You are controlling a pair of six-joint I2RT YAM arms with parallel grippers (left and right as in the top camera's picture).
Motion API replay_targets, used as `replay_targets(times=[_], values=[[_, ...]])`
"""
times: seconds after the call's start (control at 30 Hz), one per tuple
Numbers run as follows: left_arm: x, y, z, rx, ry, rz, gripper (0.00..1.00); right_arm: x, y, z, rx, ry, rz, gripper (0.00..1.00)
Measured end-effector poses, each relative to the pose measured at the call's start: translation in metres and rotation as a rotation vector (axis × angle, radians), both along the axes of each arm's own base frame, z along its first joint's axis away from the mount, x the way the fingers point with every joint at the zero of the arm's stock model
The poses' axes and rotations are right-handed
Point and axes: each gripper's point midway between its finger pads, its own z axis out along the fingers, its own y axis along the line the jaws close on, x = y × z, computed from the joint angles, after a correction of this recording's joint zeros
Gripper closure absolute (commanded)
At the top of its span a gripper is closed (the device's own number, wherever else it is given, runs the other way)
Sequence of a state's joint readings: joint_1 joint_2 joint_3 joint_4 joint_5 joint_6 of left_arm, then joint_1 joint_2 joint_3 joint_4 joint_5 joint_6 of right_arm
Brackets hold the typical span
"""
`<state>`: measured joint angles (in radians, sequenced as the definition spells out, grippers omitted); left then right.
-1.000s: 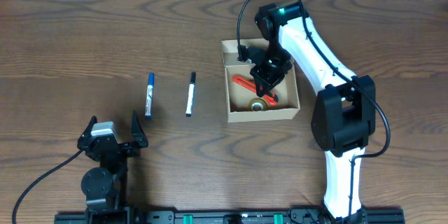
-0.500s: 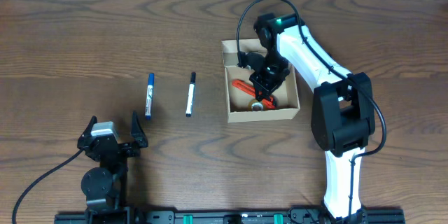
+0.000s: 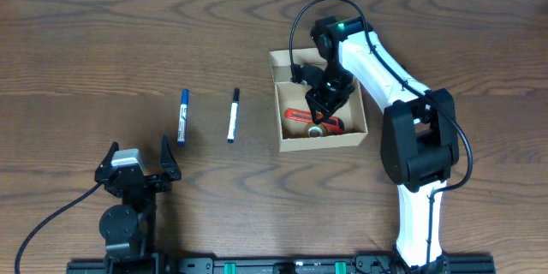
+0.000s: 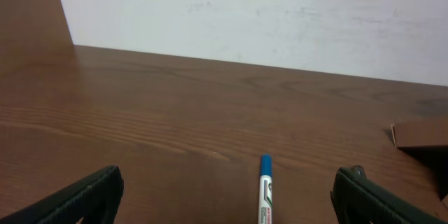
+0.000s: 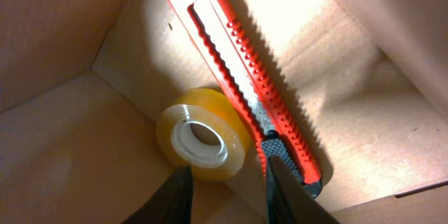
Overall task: Pack container
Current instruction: 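Carry the orange cutter into the box and release it, then move the right gripper to the orange-and-black cutter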
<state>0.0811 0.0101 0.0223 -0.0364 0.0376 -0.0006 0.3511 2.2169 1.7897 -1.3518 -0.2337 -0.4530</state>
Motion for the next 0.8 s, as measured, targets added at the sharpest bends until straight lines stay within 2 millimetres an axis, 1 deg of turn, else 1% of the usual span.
replay_targets(times=[0.07, 0.13, 0.2, 0.23, 0.3, 0.37, 0.43, 0.47, 0.57, 0.6, 0.63, 0.67, 0.7, 0.77, 0.8], values=[[0.0, 0.0, 0.0, 0.0, 0.0, 0.0, 0.05, -0.002, -0.001, 0.003, -0.004, 0.005, 0.0, 0.73], [0.0, 0.0, 0.0, 0.0, 0.0, 0.0, 0.05, -0.002, -0.003, 0.01, -0.015, -0.004, -0.003, 0.73], [0.0, 0.0, 0.0, 0.0, 0.0, 0.0, 0.05, 0.002, -0.005, 0.023, -0.023, -0.037, -0.009, 0.72], [0.0, 0.0, 0.0, 0.0, 0.0, 0.0, 0.05, 0.008, -0.007, 0.035, -0.03, -0.075, -0.018, 0.67], [0.0, 0.0, 0.0, 0.0, 0.0, 0.0, 0.05, 0.019, -0.008, 0.062, -0.032, -0.159, -0.041, 0.53], [0.0, 0.0, 0.0, 0.0, 0.0, 0.0, 0.05, 0.031, -0.012, 0.097, -0.028, -0.269, -0.069, 0.39], [0.0, 0.0, 0.0, 0.0, 0.0, 0.0, 0.05, 0.042, -0.022, 0.139, -0.031, -0.403, -0.113, 0.09], [0.0, 0.0, 0.0, 0.0, 0.0, 0.0, 0.05, 0.046, -0.029, 0.162, -0.036, -0.473, -0.138, 0.01], [0.0, 0.0, 0.0, 0.0, 0.0, 0.0, 0.05, 0.052, -0.062, 0.225, -0.061, -0.678, -0.236, 0.01], [0.0, 0.0, 0.0, 0.0, 0.0, 0.0, 0.05, 0.052, -0.076, 0.243, -0.069, -0.733, -0.278, 0.01], [0.0, 0.0, 0.0, 0.0, 0.0, 0.0, 0.05, 0.052, -0.092, 0.256, -0.079, -0.771, -0.322, 0.01], [0.0, 0.0, 0.0, 0.0, 0.0, 0.0, 0.05, 0.051, -0.108, 0.266, -0.091, -0.797, -0.366, 0.01], [0.0, 0.0, 0.0, 0.0, 0.0, 0.0, 0.05, 0.051, -0.12, 0.27, -0.101, -0.808, -0.4, 0.01], [0.0, 0.0, 0.0, 0.0, 0.0, 0.0, 0.05, 0.056, -0.151, 0.27, -0.116, -0.808, -0.483, 0.01], [0.0, 0.0, 0.0, 0.0, 0.0, 0.0, 0.05, 0.06, -0.162, 0.267, -0.119, -0.803, -0.514, 0.01]])
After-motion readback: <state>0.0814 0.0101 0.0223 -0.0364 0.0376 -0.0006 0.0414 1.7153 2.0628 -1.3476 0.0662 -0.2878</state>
